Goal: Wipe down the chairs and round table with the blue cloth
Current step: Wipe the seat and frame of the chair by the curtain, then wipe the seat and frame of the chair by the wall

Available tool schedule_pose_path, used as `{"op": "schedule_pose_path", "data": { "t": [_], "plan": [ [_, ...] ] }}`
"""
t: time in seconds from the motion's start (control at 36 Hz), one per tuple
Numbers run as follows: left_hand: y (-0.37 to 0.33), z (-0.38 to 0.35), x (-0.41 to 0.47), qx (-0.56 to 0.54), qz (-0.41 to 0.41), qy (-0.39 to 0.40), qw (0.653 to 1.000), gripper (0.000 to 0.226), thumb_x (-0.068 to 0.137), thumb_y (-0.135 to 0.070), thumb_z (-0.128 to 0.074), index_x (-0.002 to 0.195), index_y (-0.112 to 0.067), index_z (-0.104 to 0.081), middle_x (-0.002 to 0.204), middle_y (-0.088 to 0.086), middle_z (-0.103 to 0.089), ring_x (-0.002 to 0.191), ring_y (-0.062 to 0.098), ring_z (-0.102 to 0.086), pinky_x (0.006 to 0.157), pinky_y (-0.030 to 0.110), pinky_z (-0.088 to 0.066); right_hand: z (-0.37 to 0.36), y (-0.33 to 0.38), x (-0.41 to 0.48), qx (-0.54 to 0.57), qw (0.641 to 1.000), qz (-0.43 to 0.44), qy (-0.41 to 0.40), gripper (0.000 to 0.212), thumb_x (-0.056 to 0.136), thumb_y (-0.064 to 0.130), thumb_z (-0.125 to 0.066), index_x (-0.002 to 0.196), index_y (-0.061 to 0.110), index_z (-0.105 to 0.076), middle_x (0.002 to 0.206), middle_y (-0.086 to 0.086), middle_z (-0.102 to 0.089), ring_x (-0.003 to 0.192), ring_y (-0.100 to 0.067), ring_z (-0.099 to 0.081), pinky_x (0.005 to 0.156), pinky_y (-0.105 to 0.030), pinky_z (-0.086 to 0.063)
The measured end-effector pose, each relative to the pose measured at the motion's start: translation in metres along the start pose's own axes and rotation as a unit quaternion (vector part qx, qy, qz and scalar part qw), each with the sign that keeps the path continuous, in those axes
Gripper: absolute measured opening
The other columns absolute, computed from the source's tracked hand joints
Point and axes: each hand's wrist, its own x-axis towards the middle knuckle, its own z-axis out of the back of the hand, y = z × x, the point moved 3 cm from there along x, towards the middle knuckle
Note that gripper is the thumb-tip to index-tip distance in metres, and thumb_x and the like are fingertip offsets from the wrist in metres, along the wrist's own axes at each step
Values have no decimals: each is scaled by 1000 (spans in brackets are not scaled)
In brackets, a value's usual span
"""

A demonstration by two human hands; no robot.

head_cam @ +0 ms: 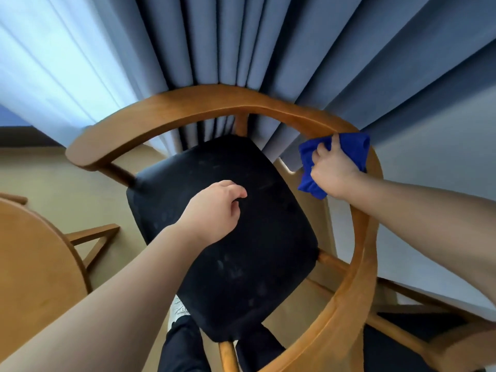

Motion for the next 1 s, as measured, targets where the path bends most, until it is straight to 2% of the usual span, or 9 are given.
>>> {"op": "schedule_pose_path", "data": {
  "t": [0.31,0.44,0.56,0.67,0.72,0.81,0.86,0.94,1.0],
  "plan": [
    [13,12,-7,6,39,-11,999,30,89,-13,-49,115,-22,-62,112,-8,-57,94,16,-58,79,31,-50,32,-23,26,143,984,-16,-103,40,90,26,-56,129,23,-52,126,-9,-49,114,-33,-43,96,-53,-38],
    [-5,30,-7,12,22,1,1000,30,91,-17,-48,118,-24,-60,115,-10,-56,93,13,-57,79,27,-48,35,-42,-9,268,953,-28,-141,50,90,28,-56,138,29,-43,138,-8,-42,121,-32,-40,99,-49,-37],
    [-27,56,-7,-36,6,-21,999,33,91,-27,-54,123,-22,-57,116,-9,-58,100,9,-58,87,28,-49,45,-55,-55,377,906,-65,-183,56,91,19,-52,144,30,-38,147,-7,-36,127,-31,-37,103,-47,-31],
    [-53,90,-8,-191,47,-36,980,47,88,-40,-59,129,-18,-53,118,-7,-60,107,4,-56,95,24,-44,67,-58,-115,460,832,-122,-284,65,64,5,-77,126,19,-63,129,-16,-58,107,-40,-57,89,-54,-44],
    [-70,108,-10,-272,71,-29,959,48,89,-41,-57,129,-16,-53,119,-8,-61,105,1,-57,89,13,-44,77,-56,-148,490,796,-147,-322,70,51,4,-83,119,15,-67,121,-17,-63,98,-41,-61,81,-55,-51],
    [-97,131,-16,-338,65,-10,939,41,91,-40,-54,125,-16,-55,117,-9,-62,97,-7,-57,74,1,-42,99,-47,-198,511,762,-159,-364,75,51,7,-82,124,16,-65,127,-15,-60,106,-38,-59,83,-52,-51],
    [-113,144,-23,-341,41,13,939,38,92,-39,-54,123,-17,-56,117,-9,-63,99,-5,-58,77,5,-45,110,-40,-229,515,745,-175,-387,73,54,7,-79,125,17,-64,130,-14,-59,109,-36,-58,84,-50,-50],
    [-130,154,-34,-298,0,56,953,48,88,-38,-61,131,-18,-51,124,-7,-59,113,7,-56,98,28,-46,121,-30,-268,513,732,-197,-403,59,67,11,-57,125,17,-63,131,-12,-58,111,-33,-55,85,-48,-48],
    [-146,159,-46,-278,-34,70,957,47,85,-36,-66,128,-22,-52,122,-7,-59,114,8,-55,100,34,-45,125,-26,-296,510,723,-217,-412,57,70,10,-48,125,16,-63,131,-13,-58,110,-33,-55,85,-47,-47]
  ]
}}
